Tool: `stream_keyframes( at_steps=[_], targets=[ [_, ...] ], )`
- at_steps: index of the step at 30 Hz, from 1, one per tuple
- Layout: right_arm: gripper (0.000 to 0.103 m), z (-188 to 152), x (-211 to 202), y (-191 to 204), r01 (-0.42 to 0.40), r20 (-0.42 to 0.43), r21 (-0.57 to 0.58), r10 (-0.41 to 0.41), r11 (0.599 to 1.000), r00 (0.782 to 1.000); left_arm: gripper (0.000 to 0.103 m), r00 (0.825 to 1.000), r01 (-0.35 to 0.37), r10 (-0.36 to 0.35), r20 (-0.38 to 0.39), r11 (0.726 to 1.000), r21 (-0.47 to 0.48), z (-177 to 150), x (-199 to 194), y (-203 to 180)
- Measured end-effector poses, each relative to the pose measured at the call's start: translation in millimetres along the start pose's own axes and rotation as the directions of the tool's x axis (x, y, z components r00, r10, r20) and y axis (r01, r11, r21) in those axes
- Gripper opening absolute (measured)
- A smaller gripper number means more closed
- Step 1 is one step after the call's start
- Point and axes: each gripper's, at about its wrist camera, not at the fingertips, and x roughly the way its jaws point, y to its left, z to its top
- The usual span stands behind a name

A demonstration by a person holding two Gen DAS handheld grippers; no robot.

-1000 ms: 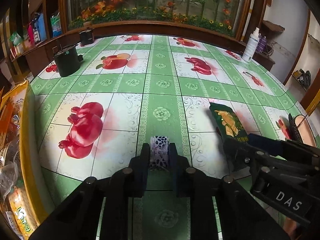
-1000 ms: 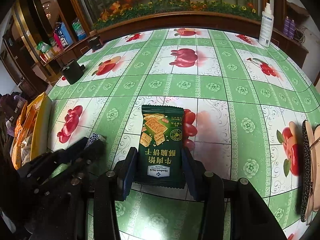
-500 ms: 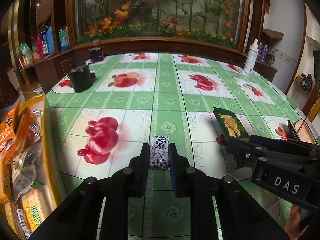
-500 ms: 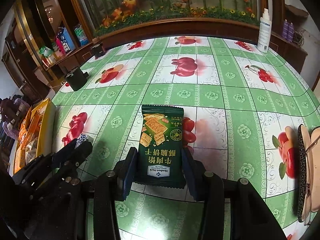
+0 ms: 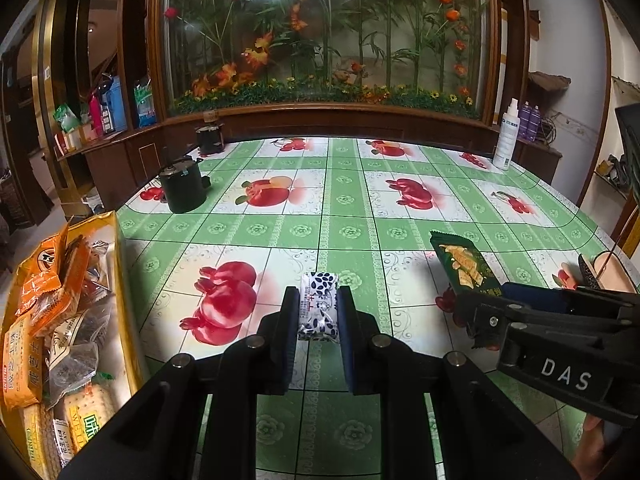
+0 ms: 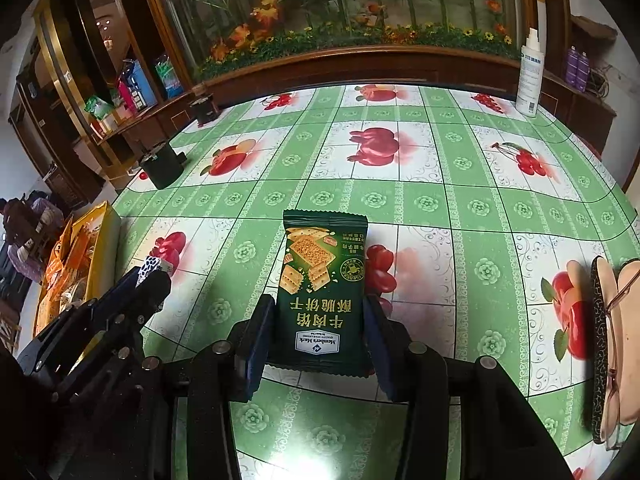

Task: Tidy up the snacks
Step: 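Carry the candy stick and green cracker pack over the white tray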

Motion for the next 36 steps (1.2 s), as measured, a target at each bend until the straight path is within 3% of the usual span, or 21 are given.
stream_keyframes(
  at_steps=[23,36],
  targets=[
    [0.048,0,-14,12,-0.016,0.056,-0.043,0.018,0.999,0.998,0.018,0.998,-0.036,0.037,0.059,0.999,-0.007,3,-16,2],
    [0.048,-3,-31,32,-0.077,0.102,-0.078,0.084,0.994,0.991,0.018,0.991,-0.060,0.064,0.119,0.998,-0.037,-9,-65,13]
  ],
)
